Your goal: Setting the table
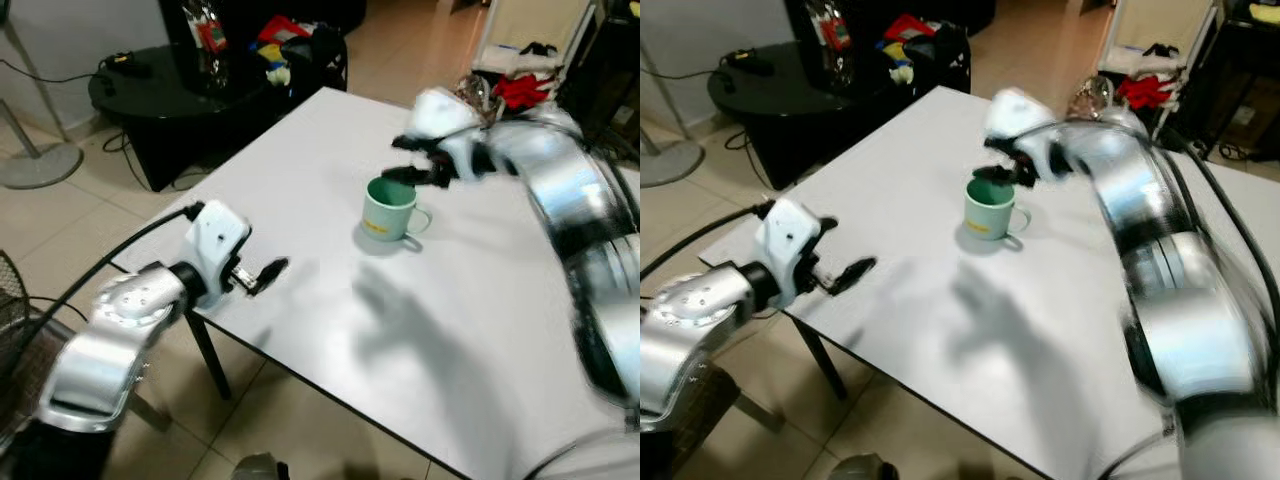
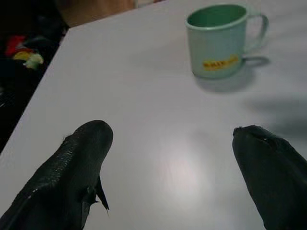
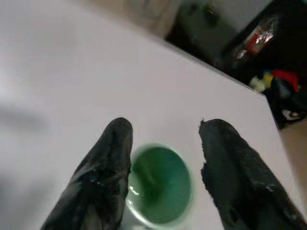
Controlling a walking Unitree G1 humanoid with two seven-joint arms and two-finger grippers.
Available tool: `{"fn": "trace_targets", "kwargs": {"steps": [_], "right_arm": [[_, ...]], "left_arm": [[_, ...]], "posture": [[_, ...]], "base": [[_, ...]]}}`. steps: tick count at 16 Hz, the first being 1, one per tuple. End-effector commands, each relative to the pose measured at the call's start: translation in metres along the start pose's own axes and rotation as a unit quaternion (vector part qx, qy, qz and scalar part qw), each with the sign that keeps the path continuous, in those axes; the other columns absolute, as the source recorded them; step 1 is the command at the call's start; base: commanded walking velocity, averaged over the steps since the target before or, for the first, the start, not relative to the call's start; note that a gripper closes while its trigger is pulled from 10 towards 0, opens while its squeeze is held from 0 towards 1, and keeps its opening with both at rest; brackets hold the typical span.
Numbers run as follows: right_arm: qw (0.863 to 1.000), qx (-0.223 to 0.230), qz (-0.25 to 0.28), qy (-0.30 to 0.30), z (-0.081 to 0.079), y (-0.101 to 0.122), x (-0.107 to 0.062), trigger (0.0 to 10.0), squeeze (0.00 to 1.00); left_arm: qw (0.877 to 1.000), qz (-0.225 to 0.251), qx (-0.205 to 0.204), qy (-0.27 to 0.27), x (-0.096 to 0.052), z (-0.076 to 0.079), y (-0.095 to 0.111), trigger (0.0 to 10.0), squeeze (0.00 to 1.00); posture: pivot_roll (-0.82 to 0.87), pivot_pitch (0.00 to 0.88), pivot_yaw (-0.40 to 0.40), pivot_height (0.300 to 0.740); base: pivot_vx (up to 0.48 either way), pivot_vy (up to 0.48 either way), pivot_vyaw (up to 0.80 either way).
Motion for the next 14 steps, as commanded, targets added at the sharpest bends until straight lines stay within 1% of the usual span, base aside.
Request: {"fn": "trace_targets", "kwargs": {"steps": [1, 2, 3, 4, 5, 6, 7, 8, 9, 10, 11, 12, 13, 14], "right_arm": [[0.998, 0.039, 0.045, -0.03, -0.001, 0.014, -0.013, 10.0, 1.0], [0.996, 0.054, 0.054, -0.052, -0.006, 0.01, -0.019, 10.0, 1.0], [0.989, 0.074, 0.075, -0.105, -0.014, 0.004, -0.031, 10.0, 1.0], [0.985, 0.087, 0.086, -0.123, -0.023, 0.0, -0.037, 10.0, 1.0], [0.978, 0.1, 0.101, -0.151, -0.04, -0.005, -0.048, 10.0, 1.0], [0.967, 0.136, 0.122, -0.178, -0.055, -0.009, -0.057, 10.0, 1.0], [0.954, 0.182, 0.126, -0.204, -0.082, -0.019, -0.067, 10.0, 1.0], [0.95, 0.192, 0.125, -0.213, -0.088, -0.023, -0.069, 10.0, 1.0], [0.938, 0.212, 0.118, -0.249, -0.097, -0.034, -0.076, 10.0, 1.0], [0.931, 0.221, 0.116, -0.266, -0.101, -0.038, -0.08, 10.0, 1.0], [0.917, 0.251, 0.127, -0.284, -0.107, -0.04, -0.084, 10.0, 1.0], [0.916, 0.251, 0.121, -0.289, -0.112, -0.044, -0.085, 10.0, 1.0], [0.922, 0.239, 0.11, -0.283, -0.116, -0.047, -0.083, 10.0, 1.0], [0.917, 0.252, 0.104, -0.292, -0.116, -0.054, -0.084, 10.0, 1.0]], "left_arm": [[1.0, 0.007, 0.004, 0.019, -0.001, -0.003, 0.006, 10.0, 0.0], [1.0, 0.009, -0.001, 0.025, 0.0, -0.004, 0.007, 10.0, 0.0], [0.999, 0.019, -0.007, 0.047, 0.002, -0.008, 0.01, 10.0, 0.0], [0.997, 0.023, -0.015, 0.07, 0.003, -0.014, 0.012, 10.0, 0.0], [0.993, 0.032, -0.024, 0.112, 0.002, -0.023, 0.014, 10.0, 0.0], [0.99, 0.037, -0.026, 0.136, -0.001, -0.028, 0.012, 10.0, 0.0], [0.982, 0.046, -0.021, 0.18, -0.008, -0.032, 0.009, 10.0, 0.02], [0.98, 0.05, -0.025, 0.193, -0.01, -0.032, 0.009, 10.0, 0.0], [0.97, 0.061, -0.029, 0.232, -0.016, -0.035, 0.008, 10.0, 0.0], [0.963, 0.071, -0.039, 0.256, -0.018, -0.037, 0.008, 10.0, 0.0], [0.958, 0.072, -0.057, 0.273, -0.02, -0.037, 0.004, 10.0, 0.02], [0.959, 0.075, -0.061, 0.267, -0.021, -0.033, 0.002, 10.0, 0.03], [0.962, 0.074, -0.072, 0.251, -0.021, -0.029, -0.001, 10.0, 0.07], [0.966, 0.056, -0.08, 0.241, -0.023, -0.026, -0.006, 10.0, 0.05]], "posture": [[0.07, 0.0, 0.079, 0.74], [0.06, 0.0, 0.09, 0.74], [0.04, 0.0, 0.106, 0.74], [0.03, 0.0, 0.113, 0.74], [0.03, 0.0, 0.116, 0.74], [0.02, 0.0, 0.12, 0.74], [0.02, 0.0, 0.122, 0.74], [0.02, 0.0, 0.125, 0.74], [0.01, 0.0, 0.132, 0.74], [0.01, 0.0, 0.134, 0.74], [0.01, 0.0, 0.135, 0.74], [0.01, 0.0, 0.133, 0.74], [0.02, 0.0, 0.123, 0.74], [0.03, 0.0, 0.112, 0.74]], "base": [[0.0, 0.0, 0.0], [0.0, 0.0, 0.0], [0.0, 0.0, 0.0], [0.0, 0.0, 0.0], [0.0, 0.0, 0.0], [0.0, 0.0, 0.0], [0.0, 0.0, 0.0], [0.0, 0.0, 0.0], [0.0, 0.0, 0.0], [0.0, 0.0, 0.0], [0.0, 0.0, 0.0], [0.0, 0.0, 0.0], [0.0, 0.0, 0.0], [0.0, 0.0, 0.0]]}}
Point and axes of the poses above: a point about 5 cm out from each wrist's last joint towards the gripper, its own x axis pointing out of the wrist towards the gripper, its own y axis along the axis of the wrist's last joint, z = x × y, the point moved 6 cm from there along x, pointing out of the wrist towards the gripper, and after that the axes turned 5 degrees about x, right-handed, at the moved point
